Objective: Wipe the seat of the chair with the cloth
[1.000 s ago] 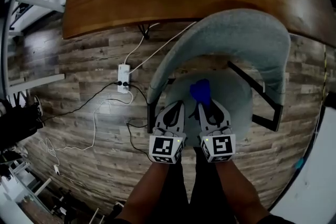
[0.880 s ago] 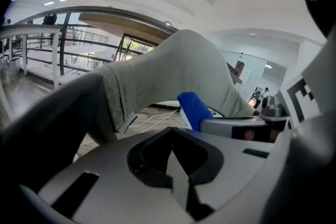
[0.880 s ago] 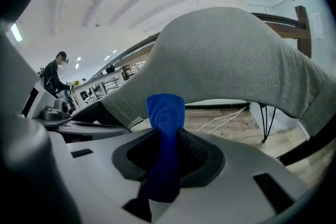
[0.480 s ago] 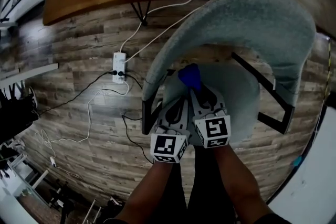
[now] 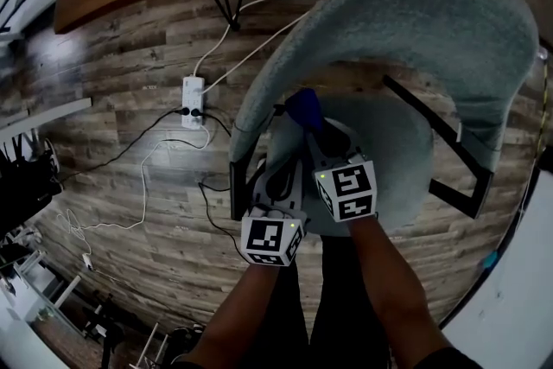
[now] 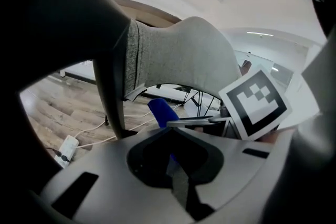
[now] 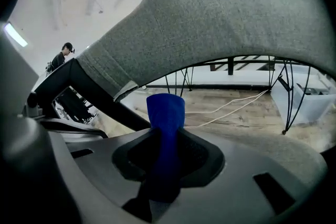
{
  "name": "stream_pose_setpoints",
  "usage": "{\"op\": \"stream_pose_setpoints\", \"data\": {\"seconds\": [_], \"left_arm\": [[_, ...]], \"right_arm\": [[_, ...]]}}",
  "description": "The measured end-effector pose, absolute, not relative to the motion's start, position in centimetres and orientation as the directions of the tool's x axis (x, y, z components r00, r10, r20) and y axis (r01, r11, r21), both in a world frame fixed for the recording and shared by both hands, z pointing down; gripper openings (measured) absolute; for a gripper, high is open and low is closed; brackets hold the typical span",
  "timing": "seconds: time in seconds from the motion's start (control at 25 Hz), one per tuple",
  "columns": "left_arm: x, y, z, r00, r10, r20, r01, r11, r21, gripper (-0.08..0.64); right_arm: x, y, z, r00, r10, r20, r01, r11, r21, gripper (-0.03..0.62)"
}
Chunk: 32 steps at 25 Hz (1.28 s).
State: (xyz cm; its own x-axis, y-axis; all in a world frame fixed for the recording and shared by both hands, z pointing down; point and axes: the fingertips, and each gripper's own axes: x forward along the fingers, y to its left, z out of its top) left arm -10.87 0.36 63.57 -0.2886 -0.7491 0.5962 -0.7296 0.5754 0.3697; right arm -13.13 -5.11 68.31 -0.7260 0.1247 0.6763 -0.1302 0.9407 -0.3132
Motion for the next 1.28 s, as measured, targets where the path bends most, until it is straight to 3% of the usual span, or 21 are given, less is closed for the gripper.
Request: {"op": "stream_pose_setpoints", "data": {"seconds": [0.48,1.28], "left_arm": [[-10.4,0.8,64.3,-0.269,-0.735,0.622,-0.728,0.578,0.368,0.004],[-8.9,0.0,65.6,-0.228,-0.716,0.660,-0.753,0.559,0.346,0.003]], "right_arm": [[-13.5,-3.8,70.7,-0.657,0.144,0.740,-0.145,0.939,-0.312,0.103],[-10.5,-8.7,71.0,-0.619,-0.003,0.785,-0.306,0.922,-0.238,0.103]]}}
